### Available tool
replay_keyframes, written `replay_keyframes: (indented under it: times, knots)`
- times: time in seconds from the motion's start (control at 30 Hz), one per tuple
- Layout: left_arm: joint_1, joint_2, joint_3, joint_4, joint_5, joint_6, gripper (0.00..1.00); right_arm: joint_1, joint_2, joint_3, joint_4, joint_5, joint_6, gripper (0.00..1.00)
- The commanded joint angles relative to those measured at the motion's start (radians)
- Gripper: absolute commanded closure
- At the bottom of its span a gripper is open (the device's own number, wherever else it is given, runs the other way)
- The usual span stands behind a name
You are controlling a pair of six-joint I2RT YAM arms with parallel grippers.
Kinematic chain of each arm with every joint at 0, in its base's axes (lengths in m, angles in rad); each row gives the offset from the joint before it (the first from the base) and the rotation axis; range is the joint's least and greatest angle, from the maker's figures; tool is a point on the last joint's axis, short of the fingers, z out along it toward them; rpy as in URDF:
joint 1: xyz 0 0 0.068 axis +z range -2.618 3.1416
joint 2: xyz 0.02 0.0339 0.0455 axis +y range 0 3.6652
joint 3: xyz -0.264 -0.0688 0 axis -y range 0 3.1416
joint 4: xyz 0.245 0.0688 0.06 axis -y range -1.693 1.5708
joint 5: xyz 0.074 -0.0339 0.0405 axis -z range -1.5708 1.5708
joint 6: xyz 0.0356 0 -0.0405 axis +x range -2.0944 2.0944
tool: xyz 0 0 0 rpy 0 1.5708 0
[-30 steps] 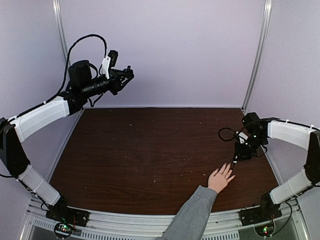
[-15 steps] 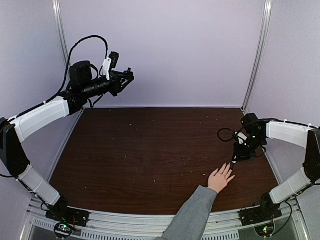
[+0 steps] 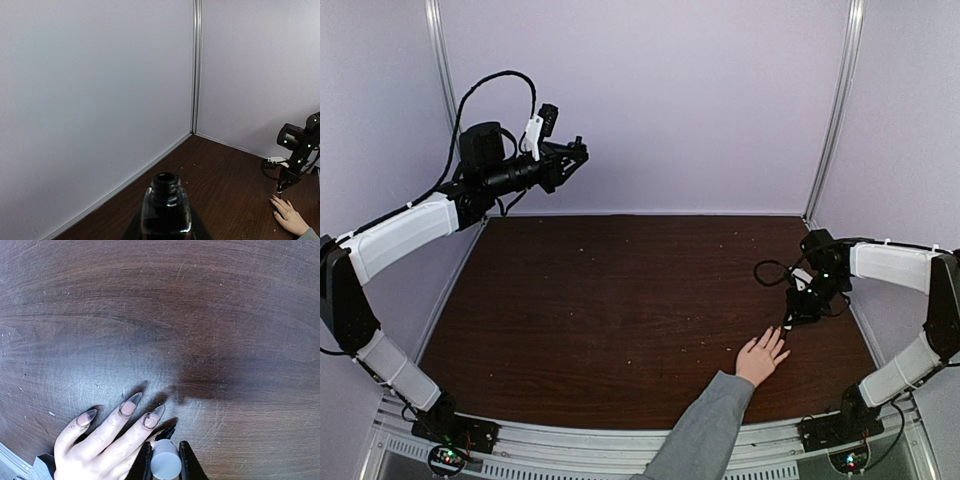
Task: Paint the nails
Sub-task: Paint the hand on the nail.
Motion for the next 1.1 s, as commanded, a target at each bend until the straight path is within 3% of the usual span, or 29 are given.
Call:
replay_keyframes:
  times: [0.0, 1.07]
  knots:
    - [0.01, -0.001, 0.027, 0.039, -0.007, 0.009, 1.0, -0.008, 0.005, -0.002, 0.004, 0.0, 0.003, 1.0]
    - [0.011, -0.018, 0.007, 0.036, -0.017, 0.004, 1.0, -0.007, 0.024, 0.007, -0.019, -0.016, -0.001, 1.0]
